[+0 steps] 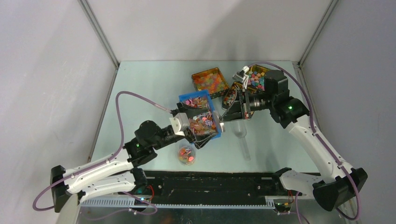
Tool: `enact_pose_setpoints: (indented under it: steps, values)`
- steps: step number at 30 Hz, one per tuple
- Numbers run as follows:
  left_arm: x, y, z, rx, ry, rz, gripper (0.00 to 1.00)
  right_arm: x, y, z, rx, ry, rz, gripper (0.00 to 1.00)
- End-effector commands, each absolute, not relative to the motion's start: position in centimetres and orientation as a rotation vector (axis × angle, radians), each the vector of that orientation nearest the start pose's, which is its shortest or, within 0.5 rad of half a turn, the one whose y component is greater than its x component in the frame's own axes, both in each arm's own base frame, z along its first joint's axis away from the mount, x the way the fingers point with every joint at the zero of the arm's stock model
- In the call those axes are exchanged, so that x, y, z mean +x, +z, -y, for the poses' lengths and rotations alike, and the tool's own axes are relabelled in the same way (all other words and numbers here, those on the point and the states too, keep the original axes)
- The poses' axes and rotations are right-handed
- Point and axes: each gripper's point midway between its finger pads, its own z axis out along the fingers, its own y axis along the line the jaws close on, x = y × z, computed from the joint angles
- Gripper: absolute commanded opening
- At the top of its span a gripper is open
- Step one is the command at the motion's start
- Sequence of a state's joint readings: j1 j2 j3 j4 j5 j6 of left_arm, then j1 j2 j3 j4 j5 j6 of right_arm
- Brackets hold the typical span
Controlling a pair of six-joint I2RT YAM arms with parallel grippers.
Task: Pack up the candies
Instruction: Pick up the bottle lid at the center of the board.
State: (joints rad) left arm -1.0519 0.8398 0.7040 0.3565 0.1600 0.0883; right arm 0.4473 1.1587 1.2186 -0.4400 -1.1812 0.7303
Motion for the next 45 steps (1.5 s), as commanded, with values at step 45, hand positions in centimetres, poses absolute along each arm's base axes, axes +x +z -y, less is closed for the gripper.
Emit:
enact_pose_setpoints:
  steps: [45]
  values:
    - [14.9,37.1,33.6,0.901,-0.959,-1.044,0.91,14.0,39.7,-26.0,-0.654,1.908,-1.986,0.00]
